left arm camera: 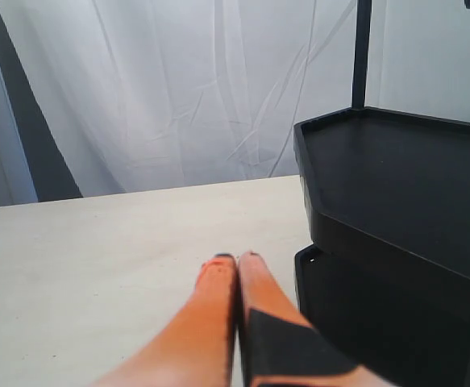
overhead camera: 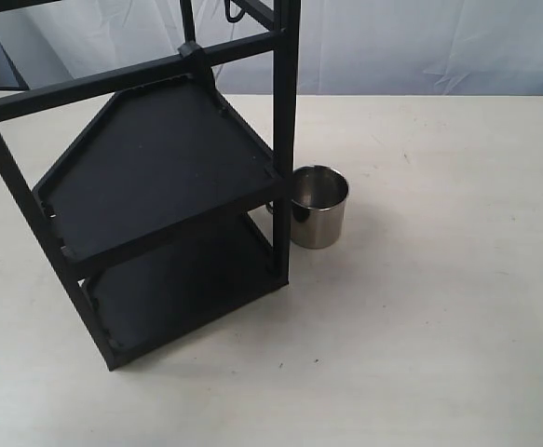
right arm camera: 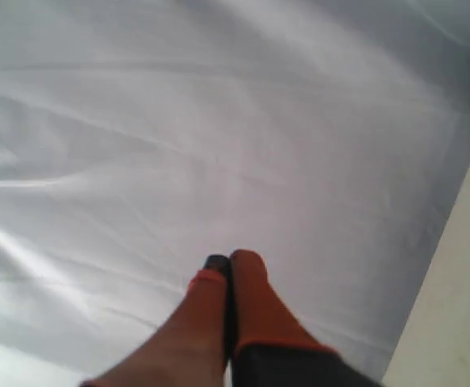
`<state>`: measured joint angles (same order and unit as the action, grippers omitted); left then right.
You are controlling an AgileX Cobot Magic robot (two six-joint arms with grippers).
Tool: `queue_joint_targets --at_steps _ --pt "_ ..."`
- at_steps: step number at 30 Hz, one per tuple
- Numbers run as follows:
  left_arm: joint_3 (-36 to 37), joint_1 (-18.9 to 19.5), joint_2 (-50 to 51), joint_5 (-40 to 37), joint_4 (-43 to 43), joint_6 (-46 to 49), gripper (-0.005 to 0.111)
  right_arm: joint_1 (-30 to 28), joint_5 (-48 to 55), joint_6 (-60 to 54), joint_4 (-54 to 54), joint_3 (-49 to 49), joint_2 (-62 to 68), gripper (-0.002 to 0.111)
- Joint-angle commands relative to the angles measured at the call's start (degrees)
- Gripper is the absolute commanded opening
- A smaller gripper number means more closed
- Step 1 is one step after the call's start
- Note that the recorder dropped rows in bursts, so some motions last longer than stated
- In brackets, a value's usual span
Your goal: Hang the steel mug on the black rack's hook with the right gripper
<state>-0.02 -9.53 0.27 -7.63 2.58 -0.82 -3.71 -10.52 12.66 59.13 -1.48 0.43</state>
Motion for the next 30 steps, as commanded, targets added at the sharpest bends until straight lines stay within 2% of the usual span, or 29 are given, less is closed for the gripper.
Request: queue_joint_targets --at_steps 1,3,5,8,9,11,14,19,22,23,26,30 --pt "0.02 -0.27 -0.27 0.3 0.03 -0.14 0.002 -0.2 4.07 2.32 -20.19 -6.48 4.69 -0.001" --pt "0.02 -0.27 -0.27 0.3 0.03 -0.14 0.002 -0.2 10.15 2.32 -32.93 -12.65 15.45 -0.001" --pt "0.02 -0.27 -0.27 0.3 0.03 -0.14 0.002 -0.09 19.44 1.86 -40.02 -18.94 29.07 -0.001" --pt "0.02 -0.27 -0.27 0.3 0.03 -0.14 0.002 5.06 25.64 -10.31 -37.8 -29.59 50.13 -0.001" --pt "0.02 -0.27 -0.27 0.3 0.03 -0.14 0.002 9.0 28.09 -16.75 -35.47 -35.51 58.32 -0.001" --pt "0.02 -0.27 -0.27 0.3 0.03 -0.14 0.002 14.46 29.72 -20.99 -34.97 -42.2 67.57 -0.001" --pt "0.02 -0.27 -0.27 0.3 0.03 -0.14 0.002 20.62 31.35 -21.93 -36.71 -51.55 79.73 -0.001" --pt "0.02 -0.27 -0.27 0.3 0.03 -0.14 0.002 22.67 41.87 -20.4 -38.63 -66.84 94.02 0.001" --pt "0.02 -0.27 -0.27 0.3 0.03 -0.14 0.002 22.67 48.7 -15.4 -43.32 -73.91 100.86 0.019" --pt "0.02 -0.27 -0.27 0.3 0.03 -0.14 0.002 22.67 50.24 -13.74 -44.35 -76.2 102.64 0.031" --pt "0.02 -0.27 -0.27 0.3 0.03 -0.14 0.002 22.67 52.56 -13.14 -44.47 -79.78 106.98 0.054" --pt "0.02 -0.27 -0.27 0.3 0.03 -0.14 0.002 22.67 52.38 -13.13 -43.7 -80.52 110.81 0.057"
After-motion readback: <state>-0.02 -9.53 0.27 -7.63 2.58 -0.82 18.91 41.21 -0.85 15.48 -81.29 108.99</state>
